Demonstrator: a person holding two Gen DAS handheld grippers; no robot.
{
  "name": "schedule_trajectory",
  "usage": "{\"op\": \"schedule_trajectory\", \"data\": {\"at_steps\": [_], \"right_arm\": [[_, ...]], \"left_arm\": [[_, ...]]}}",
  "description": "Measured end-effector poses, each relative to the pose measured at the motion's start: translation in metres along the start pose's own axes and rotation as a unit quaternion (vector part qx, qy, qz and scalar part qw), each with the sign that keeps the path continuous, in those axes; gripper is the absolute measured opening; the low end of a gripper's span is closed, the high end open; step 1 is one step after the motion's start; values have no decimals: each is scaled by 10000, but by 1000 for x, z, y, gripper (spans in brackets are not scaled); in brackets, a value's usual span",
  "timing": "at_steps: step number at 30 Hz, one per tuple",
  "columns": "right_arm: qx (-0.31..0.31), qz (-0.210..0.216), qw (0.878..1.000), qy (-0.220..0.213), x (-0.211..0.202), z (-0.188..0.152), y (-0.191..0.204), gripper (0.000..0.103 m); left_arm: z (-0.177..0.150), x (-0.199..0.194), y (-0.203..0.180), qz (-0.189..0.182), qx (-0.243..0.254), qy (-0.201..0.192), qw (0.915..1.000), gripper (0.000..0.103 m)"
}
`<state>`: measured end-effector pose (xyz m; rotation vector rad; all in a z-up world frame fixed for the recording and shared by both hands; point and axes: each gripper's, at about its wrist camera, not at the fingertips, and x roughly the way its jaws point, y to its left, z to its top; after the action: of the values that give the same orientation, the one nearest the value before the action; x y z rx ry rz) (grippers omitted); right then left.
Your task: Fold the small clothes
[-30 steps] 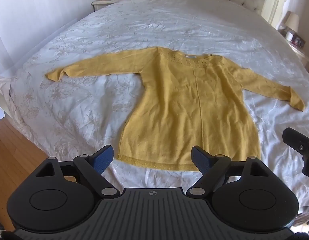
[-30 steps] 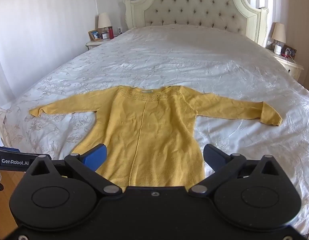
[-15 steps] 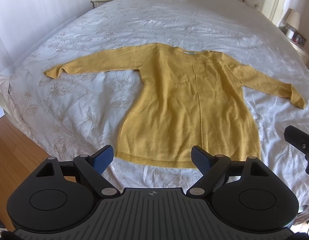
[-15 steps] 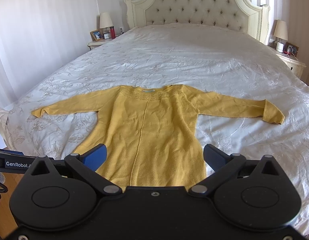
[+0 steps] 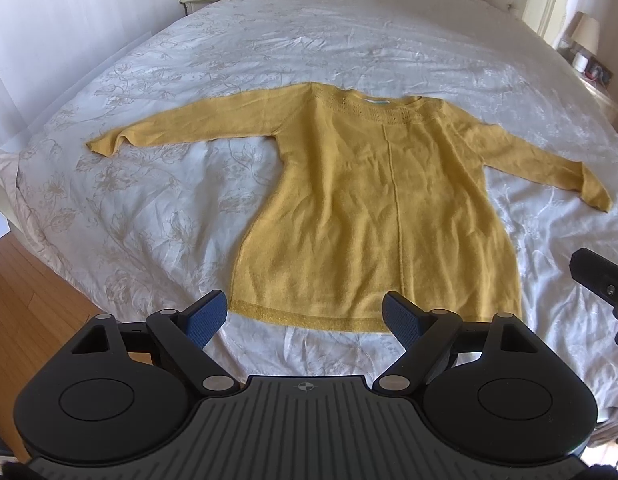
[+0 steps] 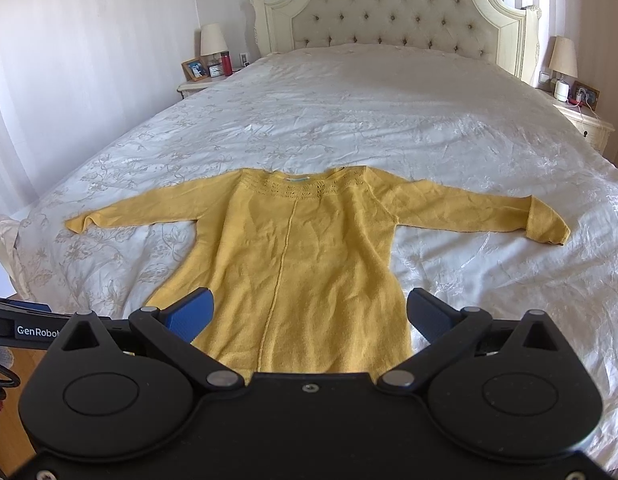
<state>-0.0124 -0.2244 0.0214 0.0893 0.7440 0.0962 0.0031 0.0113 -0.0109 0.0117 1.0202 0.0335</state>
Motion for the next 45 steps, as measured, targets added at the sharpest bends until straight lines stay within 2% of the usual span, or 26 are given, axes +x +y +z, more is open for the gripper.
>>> {"op": "schedule_trajectory", "data": {"at_steps": [18,21,23,25,28,30,32,34,36,38,39,40,45], "right_arm": [[116,154,9998,84,6,2,-10,102],[210,179,9995,125,11,2,-13,102],[330,154,9992,164,15,1,-17,102],[496,167,9984,225,22,-2,-24,102],[687,144,9967,409,35,-9,-35,102],[722,49,9960,530,45,-15,-41,101],[661,-105,9954,681,56,-21,-47,96],[627,-239,9938,887,69,-26,-54,86],[672,-373,9914,1064,82,-32,-63,86],[704,-508,9887,1220,95,-39,-72,78],[701,-585,9868,1335,102,-42,-77,70],[704,-614,9850,1452,109,-45,-81,66],[1061,-633,9744,1881,144,-63,-106,62]], "left_arm": [[3,7,-3,12,-60,163,9998,84],[2,12,0,-101,-112,191,9997,78],[1,18,3,-225,-111,254,9994,64],[-2,25,10,-467,-145,280,9984,55],[-8,36,26,-667,-314,175,9971,55],[-10,45,34,-596,-332,117,9976,55],[-8,56,41,-428,-233,130,9987,55],[-6,71,46,-248,-51,216,9994,55],[-4,90,52,-90,135,342,9993,55],[-3,107,55,-66,288,423,9987,55],[-4,117,59,-65,368,459,9982,55],[-4,125,61,-53,429,488,9979,55],[-6,160,70,-200,685,489,9962,55]]}}
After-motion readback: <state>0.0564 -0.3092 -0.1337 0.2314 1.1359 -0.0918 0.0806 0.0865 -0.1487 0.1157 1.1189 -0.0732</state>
